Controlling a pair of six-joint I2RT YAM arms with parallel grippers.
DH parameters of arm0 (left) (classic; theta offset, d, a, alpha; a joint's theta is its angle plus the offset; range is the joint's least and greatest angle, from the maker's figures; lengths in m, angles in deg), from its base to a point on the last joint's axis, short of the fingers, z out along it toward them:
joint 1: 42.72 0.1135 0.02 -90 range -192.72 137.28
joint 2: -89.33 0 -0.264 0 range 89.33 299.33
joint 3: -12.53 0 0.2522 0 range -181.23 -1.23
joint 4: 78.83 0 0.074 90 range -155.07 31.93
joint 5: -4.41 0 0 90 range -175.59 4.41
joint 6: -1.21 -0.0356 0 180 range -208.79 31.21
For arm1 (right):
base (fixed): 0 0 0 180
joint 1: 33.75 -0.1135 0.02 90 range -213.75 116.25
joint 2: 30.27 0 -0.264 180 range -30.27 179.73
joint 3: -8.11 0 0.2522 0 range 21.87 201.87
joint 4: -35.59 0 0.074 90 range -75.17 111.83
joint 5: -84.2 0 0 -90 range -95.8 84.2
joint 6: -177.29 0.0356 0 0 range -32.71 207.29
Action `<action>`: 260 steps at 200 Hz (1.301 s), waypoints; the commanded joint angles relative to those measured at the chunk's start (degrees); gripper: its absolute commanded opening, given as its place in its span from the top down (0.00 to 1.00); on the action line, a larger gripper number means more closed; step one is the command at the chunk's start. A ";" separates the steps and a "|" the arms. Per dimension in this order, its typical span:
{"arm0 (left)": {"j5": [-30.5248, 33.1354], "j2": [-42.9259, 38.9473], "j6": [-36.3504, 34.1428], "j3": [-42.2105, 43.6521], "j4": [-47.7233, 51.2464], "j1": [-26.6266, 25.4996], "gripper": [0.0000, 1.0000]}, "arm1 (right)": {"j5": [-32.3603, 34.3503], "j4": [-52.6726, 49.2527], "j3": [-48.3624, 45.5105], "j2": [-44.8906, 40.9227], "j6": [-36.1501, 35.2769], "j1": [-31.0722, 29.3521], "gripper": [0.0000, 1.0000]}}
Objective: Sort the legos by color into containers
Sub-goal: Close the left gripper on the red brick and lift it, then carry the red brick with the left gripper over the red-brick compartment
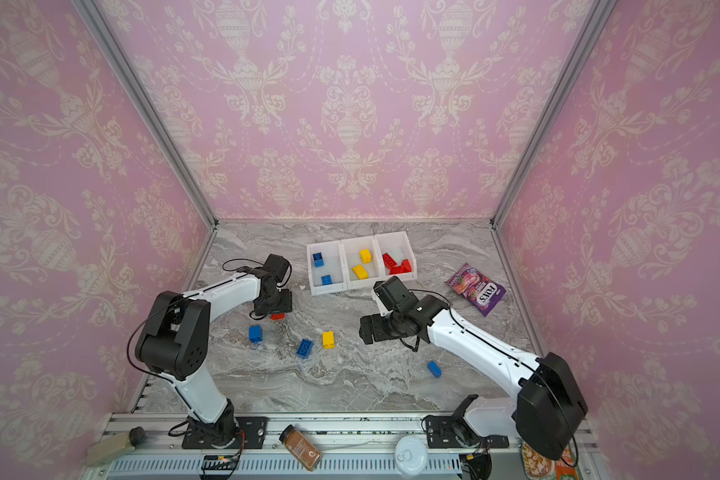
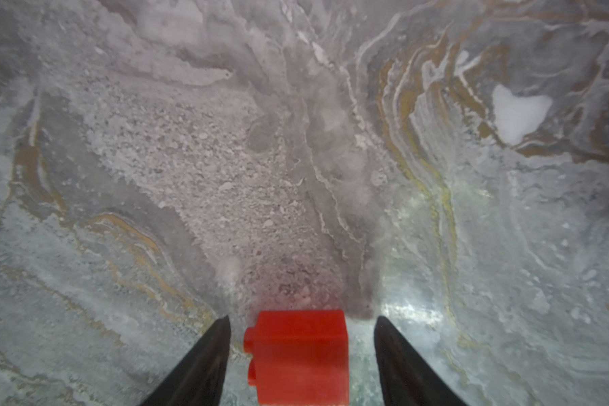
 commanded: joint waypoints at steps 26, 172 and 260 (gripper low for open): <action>-0.95 0.55 1.40 1.36 -0.31 0.68 0.37 | -0.49 0.43 -0.85 -1.72 1.32 0.46 0.06; -3.35 -3.18 2.46 2.15 0.02 0.53 0.57 | -0.20 1.32 -2.89 -3.46 1.94 0.46 0.06; -1.71 -9.84 2.07 -12.37 7.47 -9.27 0.58 | 0.60 3.73 -9.25 -6.48 4.38 0.99 0.06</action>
